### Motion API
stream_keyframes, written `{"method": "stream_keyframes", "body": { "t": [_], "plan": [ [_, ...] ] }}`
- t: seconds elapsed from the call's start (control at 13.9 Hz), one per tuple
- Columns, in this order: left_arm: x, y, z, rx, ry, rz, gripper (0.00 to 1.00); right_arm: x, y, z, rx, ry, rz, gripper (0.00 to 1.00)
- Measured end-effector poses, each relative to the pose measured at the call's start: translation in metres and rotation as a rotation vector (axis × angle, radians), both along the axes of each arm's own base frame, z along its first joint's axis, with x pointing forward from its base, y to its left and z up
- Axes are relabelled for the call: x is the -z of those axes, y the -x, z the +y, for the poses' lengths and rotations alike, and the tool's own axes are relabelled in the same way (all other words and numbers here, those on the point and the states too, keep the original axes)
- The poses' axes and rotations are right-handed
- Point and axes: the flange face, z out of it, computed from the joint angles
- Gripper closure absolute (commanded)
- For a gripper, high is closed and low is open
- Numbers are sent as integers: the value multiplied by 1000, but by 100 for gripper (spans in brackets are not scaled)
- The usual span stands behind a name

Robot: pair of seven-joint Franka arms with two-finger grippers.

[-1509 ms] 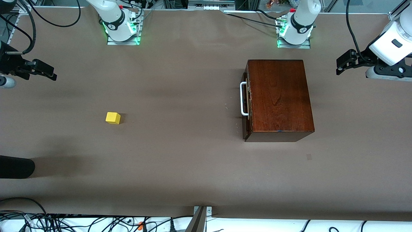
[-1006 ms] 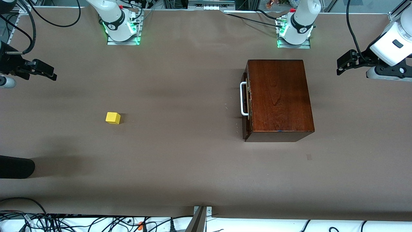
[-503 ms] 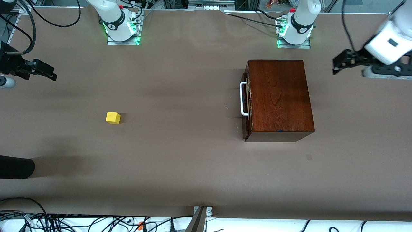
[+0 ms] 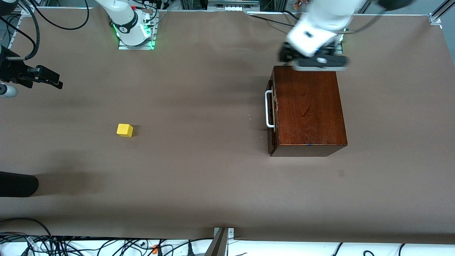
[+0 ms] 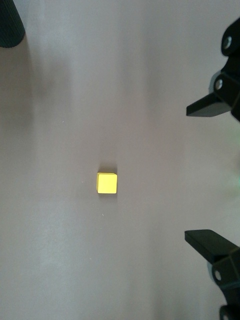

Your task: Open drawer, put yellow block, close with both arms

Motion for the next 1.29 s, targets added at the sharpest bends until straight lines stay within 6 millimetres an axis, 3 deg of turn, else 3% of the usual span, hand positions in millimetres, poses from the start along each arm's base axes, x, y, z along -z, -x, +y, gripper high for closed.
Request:
{"method": "stream_keyframes", "body": {
  "t": [0.22,0.36,0.79,1.01,1.29],
  "plan": [
    [32,32,-73,18,-86,-14,0,0,0,0,0,0,0,0],
    [59,33,-95,41,-116,-20,0,0,0,0,0,0,0,0],
    [145,-6,-97,51,-163,-6,0,0,0,0,0,0,1,0],
    [194,-2,-98,81,-181,-3,0,0,0,0,0,0,1,0],
    [228,-1,-93,90,-211,-7,0,0,0,0,0,0,1,0]
  ]
}}
